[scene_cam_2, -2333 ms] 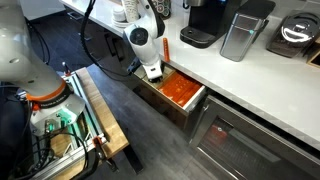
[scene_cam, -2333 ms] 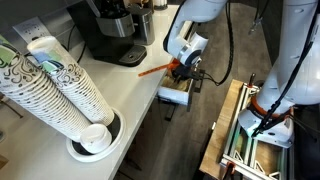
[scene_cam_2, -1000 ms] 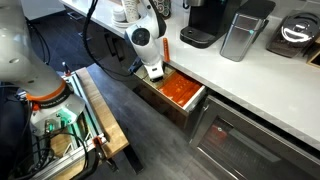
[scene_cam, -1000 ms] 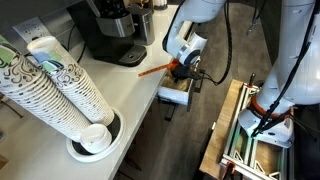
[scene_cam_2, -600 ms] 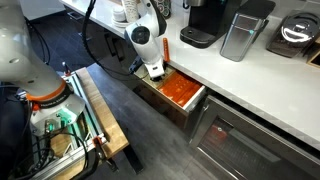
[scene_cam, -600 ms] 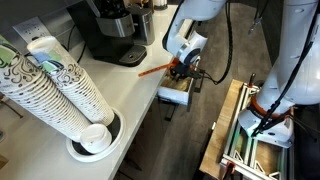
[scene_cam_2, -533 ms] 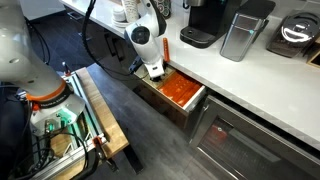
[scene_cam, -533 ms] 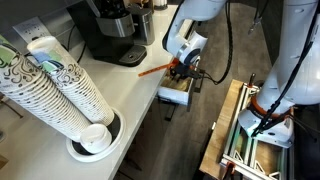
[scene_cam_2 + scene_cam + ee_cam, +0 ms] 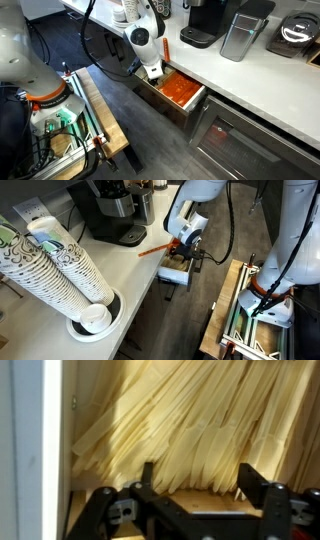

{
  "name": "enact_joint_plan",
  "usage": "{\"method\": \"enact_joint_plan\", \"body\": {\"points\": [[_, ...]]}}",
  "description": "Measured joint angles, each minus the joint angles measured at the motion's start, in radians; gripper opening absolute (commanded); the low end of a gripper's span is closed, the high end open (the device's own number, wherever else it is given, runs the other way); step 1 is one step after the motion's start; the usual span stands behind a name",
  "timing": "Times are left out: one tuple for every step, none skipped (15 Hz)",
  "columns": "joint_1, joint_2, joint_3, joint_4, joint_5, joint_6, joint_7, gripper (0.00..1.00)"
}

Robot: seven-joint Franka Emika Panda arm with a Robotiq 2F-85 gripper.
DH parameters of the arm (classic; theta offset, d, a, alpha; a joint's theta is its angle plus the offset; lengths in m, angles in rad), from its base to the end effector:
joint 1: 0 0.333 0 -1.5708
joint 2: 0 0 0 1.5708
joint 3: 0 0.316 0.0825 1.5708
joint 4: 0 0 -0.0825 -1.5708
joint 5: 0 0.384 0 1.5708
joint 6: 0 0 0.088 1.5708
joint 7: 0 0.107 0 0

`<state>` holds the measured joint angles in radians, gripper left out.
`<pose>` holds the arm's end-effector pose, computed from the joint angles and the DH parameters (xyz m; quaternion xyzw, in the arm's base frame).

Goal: Remove two white objects from the left side of the drawer and put them on the counter

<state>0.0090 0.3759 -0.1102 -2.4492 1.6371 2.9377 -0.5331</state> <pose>0.4166 -0.1115 0.1432 -0.8229 0.5380 -0.1047 0.1498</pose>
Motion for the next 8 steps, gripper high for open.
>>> {"method": "enact_joint_plan", "body": {"points": [[0.000,0.002,0.000,0.000,-0.001,-0.001,0.000,0.48],[0.000,0.006,0.001,0.000,-0.003,-0.002,0.000,0.38],[0.000,0.010,0.001,0.000,-0.005,-0.003,0.000,0.31],[0.000,0.012,0.000,0.000,-0.008,-0.003,0.000,0.23],[0.000,0.013,0.000,0.000,-0.012,-0.003,0.000,0.16],[0.000,0.013,0.000,0.000,-0.015,-0.003,0.000,0.10],[0.000,0.013,0.000,0.000,-0.017,-0.003,0.001,0.08],[0.000,0.013,0.000,-0.001,-0.019,-0.003,0.001,0.06]]}}
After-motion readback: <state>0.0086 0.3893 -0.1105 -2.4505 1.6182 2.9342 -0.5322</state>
